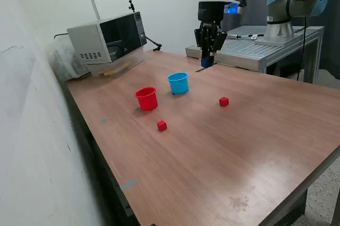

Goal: Place red objects in the red bin, and blue objects in the blue bin.

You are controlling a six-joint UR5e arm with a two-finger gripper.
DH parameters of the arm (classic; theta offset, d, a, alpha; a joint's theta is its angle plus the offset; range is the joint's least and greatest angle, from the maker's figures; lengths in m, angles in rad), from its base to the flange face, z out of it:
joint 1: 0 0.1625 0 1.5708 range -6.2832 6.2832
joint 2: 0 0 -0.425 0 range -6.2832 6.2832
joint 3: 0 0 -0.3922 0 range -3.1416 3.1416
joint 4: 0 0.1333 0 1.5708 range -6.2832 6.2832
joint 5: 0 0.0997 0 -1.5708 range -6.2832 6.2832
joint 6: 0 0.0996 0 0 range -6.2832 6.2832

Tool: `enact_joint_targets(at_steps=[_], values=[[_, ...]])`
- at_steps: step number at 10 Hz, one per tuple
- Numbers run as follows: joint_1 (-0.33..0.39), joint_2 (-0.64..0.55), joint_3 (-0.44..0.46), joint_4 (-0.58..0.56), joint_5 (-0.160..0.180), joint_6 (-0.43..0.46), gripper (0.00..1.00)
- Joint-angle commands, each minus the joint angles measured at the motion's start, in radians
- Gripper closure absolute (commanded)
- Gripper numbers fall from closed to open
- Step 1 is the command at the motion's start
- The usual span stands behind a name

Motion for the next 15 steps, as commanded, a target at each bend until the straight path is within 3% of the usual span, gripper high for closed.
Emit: enact_joint_targets(at_steps=[1,5,11,15], values=[[-0.095,-0.037,0.038,0.043,0.000,-0.020,1.00],[-0.333,-0.036,0.106,0.045,0.004,-0.070,1.00],[-0.363,-0.039,0.201,0.034,0.001,-0.089,1.00],[-0.400,-0.040,0.204,0.034,0.000,-0.089,1.00]])
